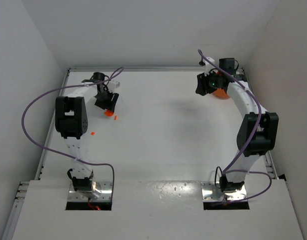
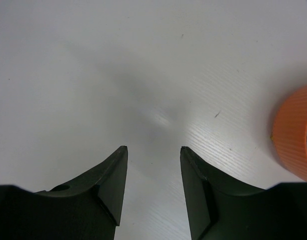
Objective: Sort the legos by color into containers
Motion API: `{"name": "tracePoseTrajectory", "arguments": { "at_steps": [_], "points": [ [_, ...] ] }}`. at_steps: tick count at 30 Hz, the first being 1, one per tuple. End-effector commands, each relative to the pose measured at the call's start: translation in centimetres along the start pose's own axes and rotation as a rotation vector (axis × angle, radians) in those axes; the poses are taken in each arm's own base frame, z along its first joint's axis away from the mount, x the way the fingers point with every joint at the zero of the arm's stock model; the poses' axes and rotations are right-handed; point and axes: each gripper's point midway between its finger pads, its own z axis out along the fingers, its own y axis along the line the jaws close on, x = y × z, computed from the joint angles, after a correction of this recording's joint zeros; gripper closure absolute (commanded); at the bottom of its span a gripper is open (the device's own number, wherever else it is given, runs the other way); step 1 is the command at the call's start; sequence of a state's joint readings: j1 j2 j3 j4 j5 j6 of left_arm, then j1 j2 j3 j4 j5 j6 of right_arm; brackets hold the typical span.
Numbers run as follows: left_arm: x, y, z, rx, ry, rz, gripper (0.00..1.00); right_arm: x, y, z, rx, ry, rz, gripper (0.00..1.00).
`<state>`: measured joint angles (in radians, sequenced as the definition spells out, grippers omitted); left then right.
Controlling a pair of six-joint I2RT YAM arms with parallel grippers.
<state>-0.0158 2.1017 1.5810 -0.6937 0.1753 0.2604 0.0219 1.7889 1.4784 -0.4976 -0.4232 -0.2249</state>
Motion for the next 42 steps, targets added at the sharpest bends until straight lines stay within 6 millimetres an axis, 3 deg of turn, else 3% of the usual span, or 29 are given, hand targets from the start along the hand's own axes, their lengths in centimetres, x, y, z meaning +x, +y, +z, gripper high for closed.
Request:
{"name": "tracePoseTrajectory", "arguments": {
  "at_steps": [1,12,16,23,32,37,42],
  "points": [
    [-0.7,-0.9,0.2,0.013,-0.015,0.022,0.36,-1.9,0.2,-1.0,0.006,-0.062,-0.049,0.53],
    [1.6,-2.2,1.7,0.042,0.05,0.027,0.41,-1.8,-0.1,-0.6,0.015,-0.059,-0.049,0.53],
    [2.5,-2.3,2.1,0.037,0.069,0.016,0.48,-1.4,0.0,-0.5,0.012,-0.051,-0.045,0.53],
    [3.3,-2.3,2.3,0.034,0.091,0.013,0.71,-1.4,0.0,-0.5,0.012,-0.051,-0.045,0.53],
    [0.7,-3.8,-0.4,0.107,-0.011,0.013,0.86,-1.7,0.5,-0.6,-0.011,-0.069,-0.05,0.53],
    [-2.8,-5.2,-3.1,0.186,-0.111,0.002,0.89,-2.0,2.2,-0.5,-0.086,-0.084,-0.044,0.53],
    [-6.6,-7.7,-7.4,0.424,-0.262,-0.044,0.9,-3.0,5.8,-0.4,-0.284,-0.136,0.007,0.53]
  ]
}}
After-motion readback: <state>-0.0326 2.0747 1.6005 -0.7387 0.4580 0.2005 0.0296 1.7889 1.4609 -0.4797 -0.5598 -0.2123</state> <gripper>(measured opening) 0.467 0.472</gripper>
